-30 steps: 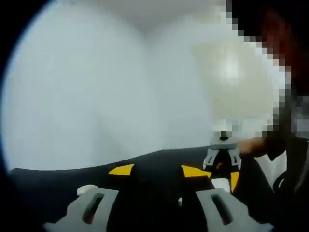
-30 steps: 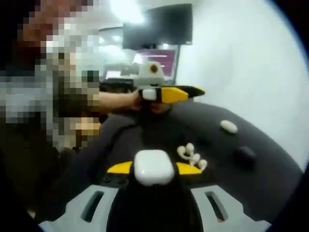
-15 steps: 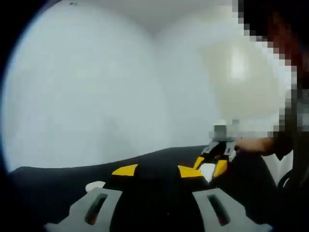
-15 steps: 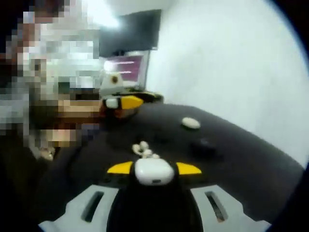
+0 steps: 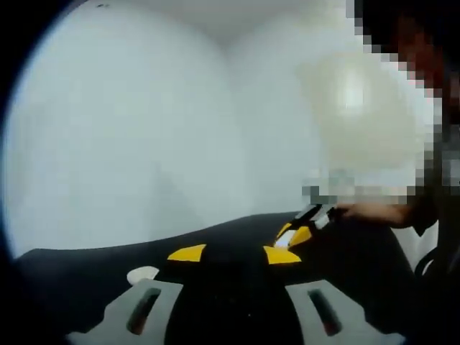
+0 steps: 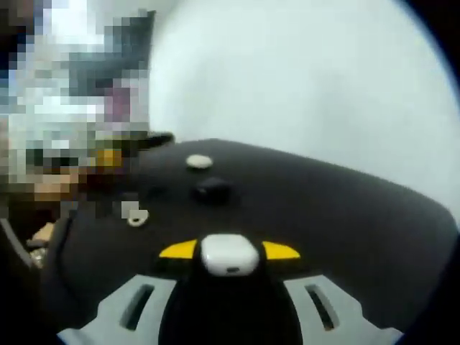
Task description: Pick up three earphones and place each one into its charging case using tactile feedback, ensure that each earphone is properly inserted and securely positioned inside the case.
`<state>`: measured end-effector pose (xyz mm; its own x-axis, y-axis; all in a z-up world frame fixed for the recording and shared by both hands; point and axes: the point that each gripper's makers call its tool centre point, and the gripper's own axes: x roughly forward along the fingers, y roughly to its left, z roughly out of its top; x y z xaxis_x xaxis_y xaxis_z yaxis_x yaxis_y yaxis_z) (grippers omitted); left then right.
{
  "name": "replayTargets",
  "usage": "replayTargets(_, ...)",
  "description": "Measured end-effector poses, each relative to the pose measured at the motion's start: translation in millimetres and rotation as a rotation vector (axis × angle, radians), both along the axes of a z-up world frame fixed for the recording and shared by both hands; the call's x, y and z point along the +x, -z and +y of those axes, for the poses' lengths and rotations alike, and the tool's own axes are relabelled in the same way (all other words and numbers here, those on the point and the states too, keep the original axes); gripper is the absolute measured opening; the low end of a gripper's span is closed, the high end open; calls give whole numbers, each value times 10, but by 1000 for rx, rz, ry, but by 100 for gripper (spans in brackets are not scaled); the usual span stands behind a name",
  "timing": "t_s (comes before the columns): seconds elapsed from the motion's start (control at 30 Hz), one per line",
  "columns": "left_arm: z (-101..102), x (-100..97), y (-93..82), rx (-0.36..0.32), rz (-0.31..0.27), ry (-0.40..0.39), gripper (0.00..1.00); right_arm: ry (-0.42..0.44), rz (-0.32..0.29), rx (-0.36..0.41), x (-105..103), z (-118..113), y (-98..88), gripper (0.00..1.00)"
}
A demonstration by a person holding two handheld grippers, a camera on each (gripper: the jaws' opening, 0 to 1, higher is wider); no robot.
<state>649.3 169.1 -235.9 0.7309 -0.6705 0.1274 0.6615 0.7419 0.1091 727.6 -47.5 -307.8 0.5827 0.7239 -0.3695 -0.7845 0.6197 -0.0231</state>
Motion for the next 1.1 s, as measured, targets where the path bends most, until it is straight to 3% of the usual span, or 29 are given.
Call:
replayTargets(0.1, -21, -8, 21, 11, 2, -2, 26, 61, -4, -46, 85, -146, 64, 34)
replayTargets(0.2, -54, -9, 65, 39, 7, -6, 25, 124, -8, -140, 165, -311, 192, 34)
replayTargets(0.23, -52, -2, 86, 52, 11, -14, 25, 141, 2, -61, 195, -263, 145, 34)
replayTargets(0.27, -54, -2, 91, 57, 12, -16, 24, 141, 40, -73, 176, -272, 187, 34)
replayTargets(0.5, -47, -20, 75, 31, 21, -10, 24, 109, 7, -66, 161, -261, 144, 37)
replayTargets(0.6, -52, -18, 77, 31, 24, -8, 24, 67, -21, 12, 115, -158, -1, 45)
replayTargets(0.67, -46, -14, 74, 26, 27, -11, 24, 52, -103, 69, 122, -105, -201, 44)
replayTargets(0.73, -42, 8, 87, 28, 32, -18, 24, 43, -137, 98, 101, -64, -289, 44)
replayTargets(0.87, -12, 84, 114, 34, 47, -30, 24, -29, -119, 145, 24, 116, -283, 44)
replayTargets(0.97, 63, 108, 58, -13, 49, -45, 23, -76, -62, 223, -26, 344, -320, 44)
replayTargets(1.1, 87, 116, 29, -49, 55, -44, 23, -127, -96, 100, -49, 545, -256, 44)
